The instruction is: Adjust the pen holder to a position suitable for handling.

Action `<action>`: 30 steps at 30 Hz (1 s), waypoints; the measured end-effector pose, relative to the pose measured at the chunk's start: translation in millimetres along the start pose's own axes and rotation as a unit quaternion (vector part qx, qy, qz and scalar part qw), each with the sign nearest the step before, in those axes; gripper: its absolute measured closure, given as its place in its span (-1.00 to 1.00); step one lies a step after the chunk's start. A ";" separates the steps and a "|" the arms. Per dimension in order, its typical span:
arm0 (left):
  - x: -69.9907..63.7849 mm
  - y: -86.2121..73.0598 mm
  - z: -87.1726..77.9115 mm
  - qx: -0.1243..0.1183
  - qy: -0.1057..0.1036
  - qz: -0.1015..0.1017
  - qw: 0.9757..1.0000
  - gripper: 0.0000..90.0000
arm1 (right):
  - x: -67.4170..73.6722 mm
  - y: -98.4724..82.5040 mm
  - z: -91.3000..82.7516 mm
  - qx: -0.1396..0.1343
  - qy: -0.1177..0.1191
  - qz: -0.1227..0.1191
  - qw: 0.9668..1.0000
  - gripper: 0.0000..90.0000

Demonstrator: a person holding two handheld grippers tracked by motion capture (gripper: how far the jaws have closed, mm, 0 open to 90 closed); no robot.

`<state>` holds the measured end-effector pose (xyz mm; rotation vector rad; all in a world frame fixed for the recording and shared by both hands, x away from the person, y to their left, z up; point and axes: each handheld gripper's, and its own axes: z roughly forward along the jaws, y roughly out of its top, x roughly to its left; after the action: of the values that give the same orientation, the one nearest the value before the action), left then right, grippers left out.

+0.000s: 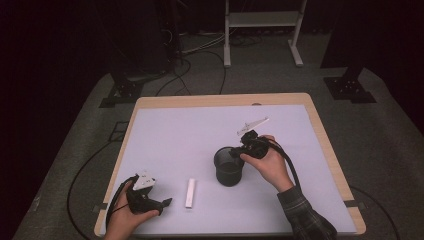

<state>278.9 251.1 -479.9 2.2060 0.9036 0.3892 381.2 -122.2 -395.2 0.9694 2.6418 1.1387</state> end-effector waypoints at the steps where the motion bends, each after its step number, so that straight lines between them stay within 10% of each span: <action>1: 0.0 0.0 0.0 0.000 0.000 0.000 1.000 -0.97 | 0.0 0.0 0.0 0.000 0.000 0.000 1.000 0.79; 30: 0.1 0.0 -0.2 0.001 0.000 0.002 1.000 -0.97 | 3.7 -2.9 7.3 0.008 0.003 -0.008 1.000 0.57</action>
<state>278.9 251.2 -479.8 2.2098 0.9008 0.3902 379.2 -117.0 -401.8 0.9484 2.6619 1.1213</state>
